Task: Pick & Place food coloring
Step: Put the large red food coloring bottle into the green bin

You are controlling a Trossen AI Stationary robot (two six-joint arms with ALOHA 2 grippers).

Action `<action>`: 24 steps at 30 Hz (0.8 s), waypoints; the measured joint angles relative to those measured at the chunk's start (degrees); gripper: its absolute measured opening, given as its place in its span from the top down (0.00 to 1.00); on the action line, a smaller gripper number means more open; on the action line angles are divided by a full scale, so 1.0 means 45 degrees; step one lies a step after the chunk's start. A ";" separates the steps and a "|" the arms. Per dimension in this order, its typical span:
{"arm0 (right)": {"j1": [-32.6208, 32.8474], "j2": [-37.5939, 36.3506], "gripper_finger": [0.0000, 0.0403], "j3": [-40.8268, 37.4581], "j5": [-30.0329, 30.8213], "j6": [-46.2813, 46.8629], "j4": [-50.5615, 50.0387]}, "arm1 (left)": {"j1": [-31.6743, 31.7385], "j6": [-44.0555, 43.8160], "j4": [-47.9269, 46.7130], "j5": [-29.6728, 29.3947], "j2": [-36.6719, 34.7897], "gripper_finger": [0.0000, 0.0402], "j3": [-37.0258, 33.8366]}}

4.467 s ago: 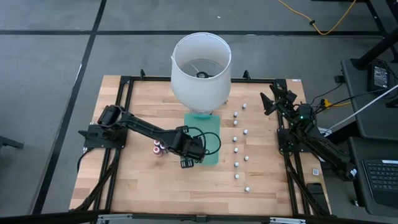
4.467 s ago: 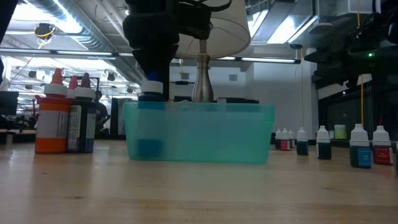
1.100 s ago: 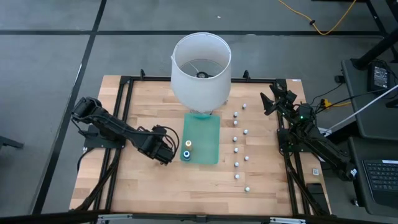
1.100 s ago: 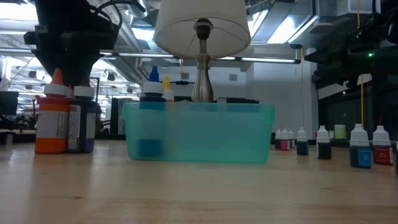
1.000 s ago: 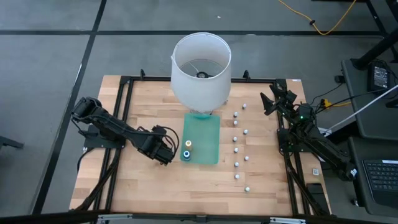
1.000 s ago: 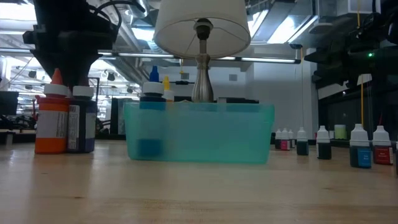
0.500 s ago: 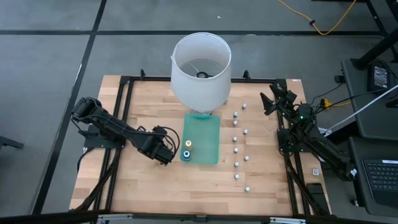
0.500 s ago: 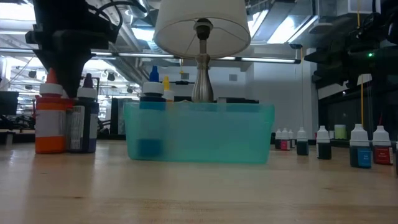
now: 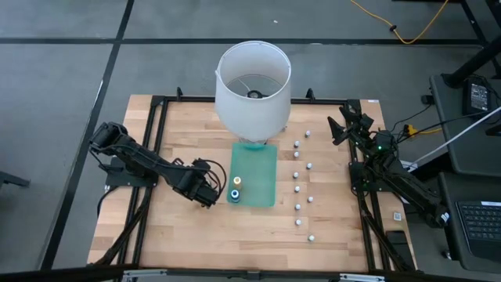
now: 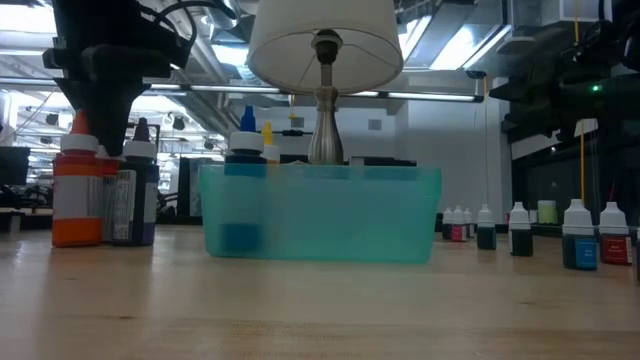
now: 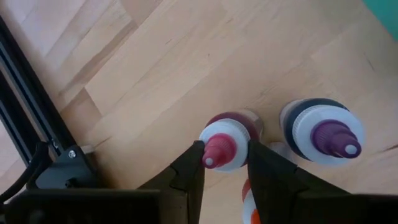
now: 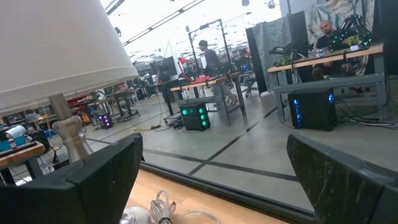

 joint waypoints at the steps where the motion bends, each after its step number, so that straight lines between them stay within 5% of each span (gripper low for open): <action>1: 0.0000 0.0005 0.01 0.0000 0.0000 -0.0005 0.0000 | 0.0000 0.0052 0.0003 0.0006 0.0000 0.74 0.0000; 14: -0.0003 0.0003 0.01 0.0000 0.0000 0.0000 0.0002 | 0.0000 0.0227 0.0022 -0.0061 0.0013 0.67 -0.0024; 24: -0.0004 0.0002 0.01 0.0000 0.0000 -0.0001 0.0001 | 0.0005 0.0229 0.0146 -0.0205 0.0029 0.51 -0.0034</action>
